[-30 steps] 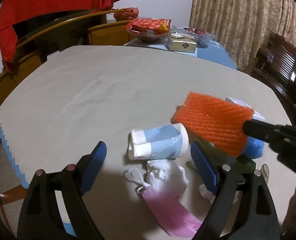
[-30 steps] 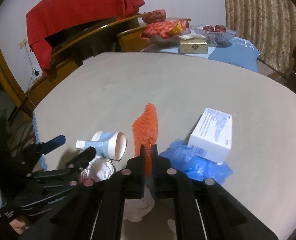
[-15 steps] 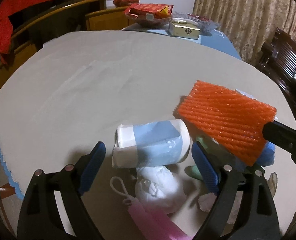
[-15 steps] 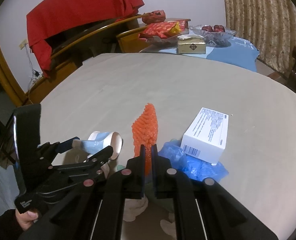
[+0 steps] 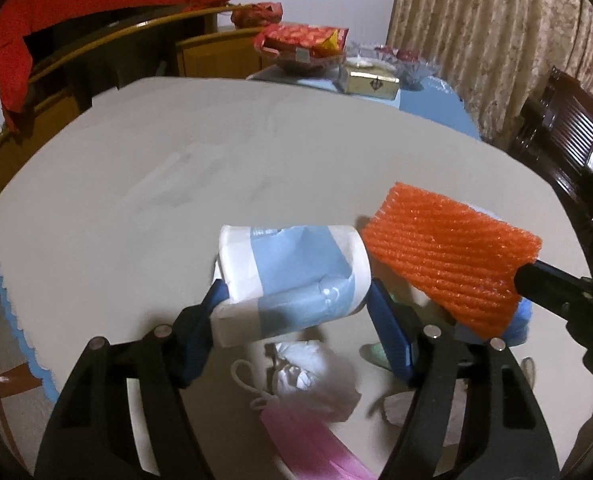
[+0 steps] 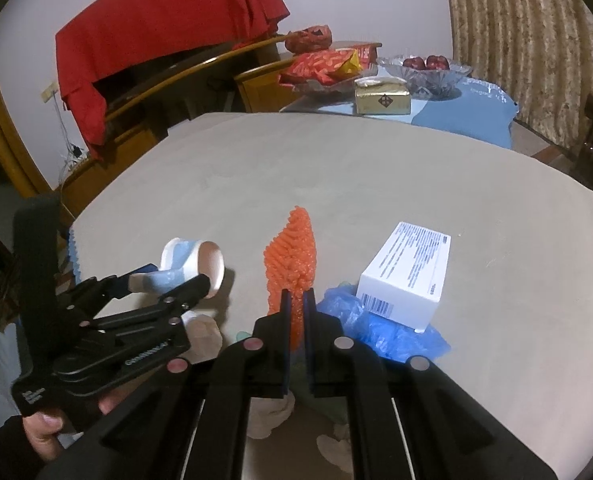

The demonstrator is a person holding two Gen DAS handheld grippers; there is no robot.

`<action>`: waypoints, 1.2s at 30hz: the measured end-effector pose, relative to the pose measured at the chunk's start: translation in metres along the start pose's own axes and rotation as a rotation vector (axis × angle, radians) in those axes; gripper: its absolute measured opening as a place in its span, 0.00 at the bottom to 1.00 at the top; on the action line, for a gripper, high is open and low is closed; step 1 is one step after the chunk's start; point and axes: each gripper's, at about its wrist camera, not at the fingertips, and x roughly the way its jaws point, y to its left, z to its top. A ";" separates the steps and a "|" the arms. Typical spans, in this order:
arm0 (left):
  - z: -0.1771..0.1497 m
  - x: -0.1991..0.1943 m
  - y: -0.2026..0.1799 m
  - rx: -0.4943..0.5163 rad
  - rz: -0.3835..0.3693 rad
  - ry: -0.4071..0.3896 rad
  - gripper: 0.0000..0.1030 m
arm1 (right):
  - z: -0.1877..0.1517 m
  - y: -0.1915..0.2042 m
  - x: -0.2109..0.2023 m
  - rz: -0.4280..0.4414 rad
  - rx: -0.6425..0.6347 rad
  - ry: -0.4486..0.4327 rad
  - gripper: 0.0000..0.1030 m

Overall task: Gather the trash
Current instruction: 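Grasp the white paper cup with the left tool while the right grasps the orange net, then carry the paper cup and orange net to the black bin and release both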

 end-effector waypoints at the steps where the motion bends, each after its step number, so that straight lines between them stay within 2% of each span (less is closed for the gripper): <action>1: 0.002 -0.006 -0.001 0.001 -0.003 -0.008 0.67 | 0.002 0.000 -0.003 0.002 0.002 -0.006 0.05; 10: 0.007 -0.057 -0.018 0.029 -0.001 -0.062 0.67 | 0.007 -0.002 -0.042 0.003 0.012 -0.063 0.05; 21: 0.004 -0.108 -0.055 0.058 -0.020 -0.107 0.67 | 0.005 -0.024 -0.098 -0.027 0.034 -0.129 0.05; 36: -0.007 -0.159 -0.145 0.132 -0.088 -0.153 0.67 | -0.016 -0.087 -0.189 -0.134 0.087 -0.222 0.05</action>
